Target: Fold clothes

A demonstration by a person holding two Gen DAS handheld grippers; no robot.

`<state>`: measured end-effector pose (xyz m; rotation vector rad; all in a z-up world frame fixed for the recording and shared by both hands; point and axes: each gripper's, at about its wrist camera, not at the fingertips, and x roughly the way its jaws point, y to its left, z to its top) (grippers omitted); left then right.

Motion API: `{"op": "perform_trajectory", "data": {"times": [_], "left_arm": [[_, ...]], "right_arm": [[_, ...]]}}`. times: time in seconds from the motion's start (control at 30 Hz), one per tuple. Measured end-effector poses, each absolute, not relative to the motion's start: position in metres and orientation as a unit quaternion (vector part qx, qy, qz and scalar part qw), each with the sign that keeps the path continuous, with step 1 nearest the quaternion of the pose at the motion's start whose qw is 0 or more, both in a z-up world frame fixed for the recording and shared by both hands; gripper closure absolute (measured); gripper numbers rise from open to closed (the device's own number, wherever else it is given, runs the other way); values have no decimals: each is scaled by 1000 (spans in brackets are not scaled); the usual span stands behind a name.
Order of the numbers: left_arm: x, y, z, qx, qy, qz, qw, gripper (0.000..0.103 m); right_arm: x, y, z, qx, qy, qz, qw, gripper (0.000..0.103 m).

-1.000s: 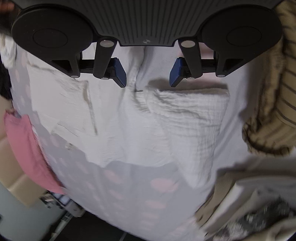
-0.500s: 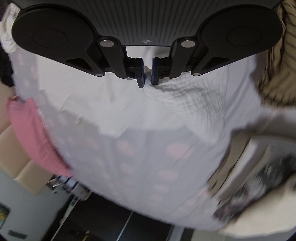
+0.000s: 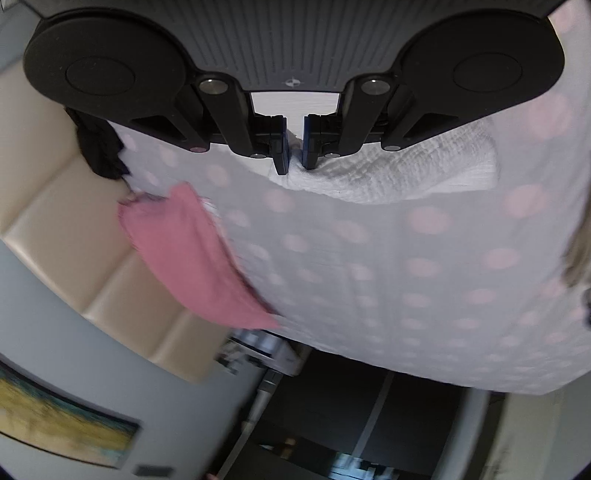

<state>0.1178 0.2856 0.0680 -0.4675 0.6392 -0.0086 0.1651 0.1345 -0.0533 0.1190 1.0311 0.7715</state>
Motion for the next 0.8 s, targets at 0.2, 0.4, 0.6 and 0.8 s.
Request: {"op": "perform_trajectory", "data": {"times": [0.2,0.4,0.6,0.8], "left_arm": [[148,235,24,-224,376,-35,899,98],[150,211,-51,-226,455,-42,861,97],[128,207,-82,-218,505,-51,833,97],[104,221,-86,-205,519,-55,828,92]], "right_arm": [[183,113,-50,46,467,310,827,53],[192,107,-64,53,481,289,826,53],[194,111,-72,69,489,291,819,53],[194,114,-80,103,495,294,811,61]]}}
